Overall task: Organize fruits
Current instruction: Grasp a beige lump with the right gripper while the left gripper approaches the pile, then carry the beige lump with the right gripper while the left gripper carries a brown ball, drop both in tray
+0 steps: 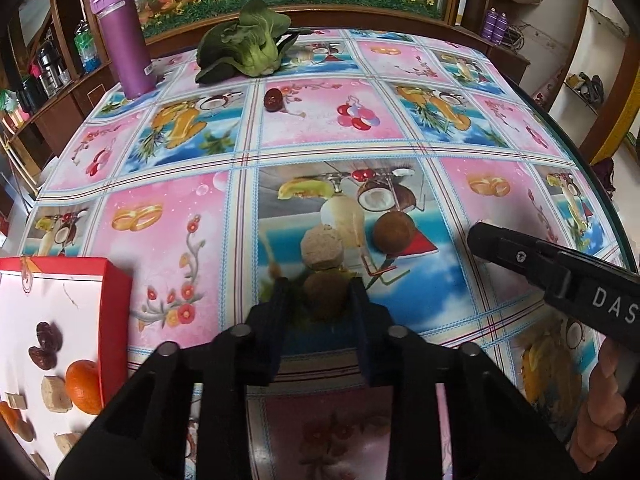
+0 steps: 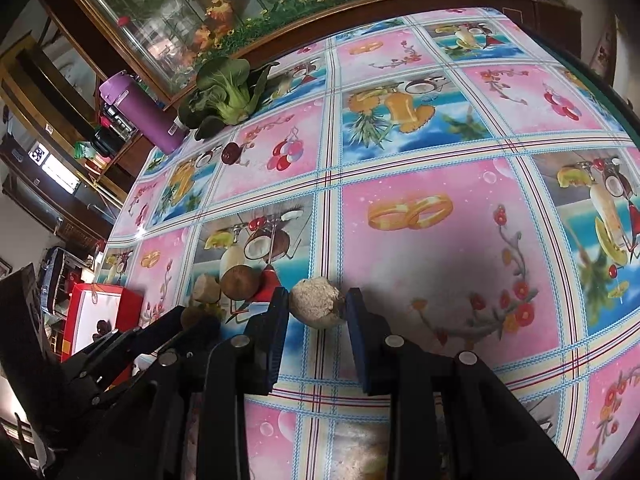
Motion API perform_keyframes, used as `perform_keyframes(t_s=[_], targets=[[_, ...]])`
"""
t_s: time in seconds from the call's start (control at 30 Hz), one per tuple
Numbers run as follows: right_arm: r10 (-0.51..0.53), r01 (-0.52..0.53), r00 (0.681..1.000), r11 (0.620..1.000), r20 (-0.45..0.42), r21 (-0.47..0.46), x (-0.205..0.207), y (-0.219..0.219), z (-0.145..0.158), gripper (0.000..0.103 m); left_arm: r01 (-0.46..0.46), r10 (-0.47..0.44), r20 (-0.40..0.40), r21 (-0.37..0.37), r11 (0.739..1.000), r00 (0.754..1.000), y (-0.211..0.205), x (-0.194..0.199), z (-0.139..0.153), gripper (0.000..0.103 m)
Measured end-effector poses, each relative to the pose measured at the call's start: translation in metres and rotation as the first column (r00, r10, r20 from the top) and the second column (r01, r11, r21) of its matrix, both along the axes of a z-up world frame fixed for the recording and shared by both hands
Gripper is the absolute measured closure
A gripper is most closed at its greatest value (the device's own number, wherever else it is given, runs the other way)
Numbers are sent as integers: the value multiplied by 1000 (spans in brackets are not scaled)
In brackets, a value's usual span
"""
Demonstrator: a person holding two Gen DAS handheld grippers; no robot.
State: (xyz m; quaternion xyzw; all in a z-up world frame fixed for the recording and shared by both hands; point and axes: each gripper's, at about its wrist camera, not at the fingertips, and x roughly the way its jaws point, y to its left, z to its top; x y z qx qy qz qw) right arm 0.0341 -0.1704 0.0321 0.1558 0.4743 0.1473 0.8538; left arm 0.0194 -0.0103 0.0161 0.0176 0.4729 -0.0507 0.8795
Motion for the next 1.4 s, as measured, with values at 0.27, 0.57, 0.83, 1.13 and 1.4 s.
perform_keyframes(t_s=[0.27, 0.57, 0.83, 1.13, 1.4], targets=[[19, -18, 1000, 999, 20, -41, -2, 9, -1, 75, 13, -12, 16, -23, 1000, 1000, 0, -7, 4, 78], [48, -42, 991, 998, 121, -49, -14, 20, 10, 75, -12, 16, 120, -33, 999, 993, 18, -52, 38, 78], [201, -201, 947, 979, 252, -23, -61, 73, 28, 75, -91, 92, 217, -14, 996, 972, 74, -117, 69, 78], [409, -412, 865, 910, 292, -54, -112, 166, 47, 75, -297, 278, 255, 38, 954, 926, 168, -174, 64, 78], [537, -531, 799, 841, 271, -102, -141, 230, 43, 75, -370, 353, 244, 27, 929, 903, 212, -197, 47, 78]])
